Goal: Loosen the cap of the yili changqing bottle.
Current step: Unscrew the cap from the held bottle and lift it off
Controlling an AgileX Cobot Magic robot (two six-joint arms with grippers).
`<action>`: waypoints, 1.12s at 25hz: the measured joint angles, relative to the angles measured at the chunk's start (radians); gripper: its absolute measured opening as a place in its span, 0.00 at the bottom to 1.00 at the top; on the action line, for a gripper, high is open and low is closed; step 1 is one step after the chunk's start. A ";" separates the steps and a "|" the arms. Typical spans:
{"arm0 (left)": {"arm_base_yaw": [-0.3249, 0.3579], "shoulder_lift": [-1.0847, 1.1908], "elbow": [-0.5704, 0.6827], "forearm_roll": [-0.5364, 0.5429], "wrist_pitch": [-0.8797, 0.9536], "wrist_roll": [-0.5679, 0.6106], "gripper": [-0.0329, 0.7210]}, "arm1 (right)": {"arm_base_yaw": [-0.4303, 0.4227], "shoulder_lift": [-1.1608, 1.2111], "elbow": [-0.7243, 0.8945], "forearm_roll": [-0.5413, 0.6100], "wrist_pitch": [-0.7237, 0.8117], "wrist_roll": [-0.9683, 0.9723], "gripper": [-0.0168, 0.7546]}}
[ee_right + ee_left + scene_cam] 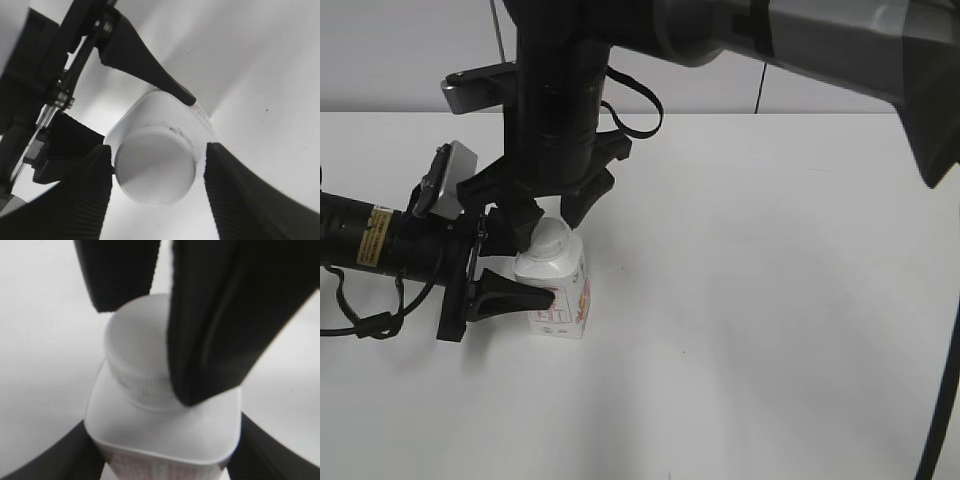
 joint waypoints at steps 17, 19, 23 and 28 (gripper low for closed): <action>0.000 0.000 0.000 0.000 0.000 0.000 0.60 | 0.000 0.000 0.000 0.002 0.000 -0.165 0.52; 0.000 0.000 0.000 0.000 0.000 0.000 0.60 | 0.000 0.000 0.000 0.002 0.000 -0.299 0.52; 0.000 0.000 0.000 0.001 0.001 0.000 0.59 | 0.000 0.000 0.000 0.004 0.000 -0.556 0.52; 0.000 0.000 0.000 0.001 0.002 0.000 0.58 | 0.000 0.000 -0.002 0.004 0.000 -0.847 0.52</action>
